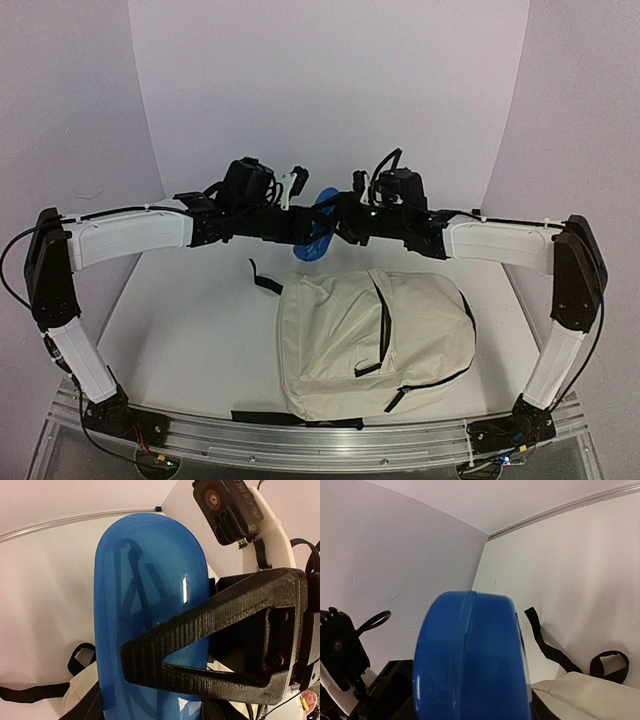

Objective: Pack the student bag
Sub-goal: Pick up the stationery from the center of the board.

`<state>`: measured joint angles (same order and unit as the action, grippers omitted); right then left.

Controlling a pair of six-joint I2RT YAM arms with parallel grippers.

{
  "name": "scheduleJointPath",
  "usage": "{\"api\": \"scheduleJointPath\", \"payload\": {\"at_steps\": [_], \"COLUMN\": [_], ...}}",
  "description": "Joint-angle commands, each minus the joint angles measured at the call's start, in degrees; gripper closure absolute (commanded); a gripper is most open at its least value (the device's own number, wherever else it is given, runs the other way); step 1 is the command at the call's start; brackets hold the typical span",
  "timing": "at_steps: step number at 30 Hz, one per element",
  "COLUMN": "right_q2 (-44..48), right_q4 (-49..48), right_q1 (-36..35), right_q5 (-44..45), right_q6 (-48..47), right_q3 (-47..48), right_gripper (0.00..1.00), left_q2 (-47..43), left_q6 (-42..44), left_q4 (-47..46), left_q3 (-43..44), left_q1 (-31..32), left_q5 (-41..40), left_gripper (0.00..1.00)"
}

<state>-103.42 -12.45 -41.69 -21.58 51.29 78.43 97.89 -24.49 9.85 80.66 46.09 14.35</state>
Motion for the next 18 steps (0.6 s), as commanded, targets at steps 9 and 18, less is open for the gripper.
{"api": "scheduleJointPath", "payload": {"at_steps": [9,18], "right_q2": [4.1,16.48], "right_q4": [-4.43,-1.23], "right_q1": [-0.4,5.5], "right_q5": [5.93,10.31], "right_q6": [-4.02,-9.67], "right_q3": [0.26,-6.55], "right_gripper": [0.63,0.65], "left_q2": [-4.18,-12.03], "left_q6": [-0.21,-1.64], "left_q4": [0.38,0.42], "left_q3": [-0.44,-6.93], "left_q1": [1.49,1.55], "left_q5": [-1.58,0.01], "left_gripper": [0.02,0.03]}}
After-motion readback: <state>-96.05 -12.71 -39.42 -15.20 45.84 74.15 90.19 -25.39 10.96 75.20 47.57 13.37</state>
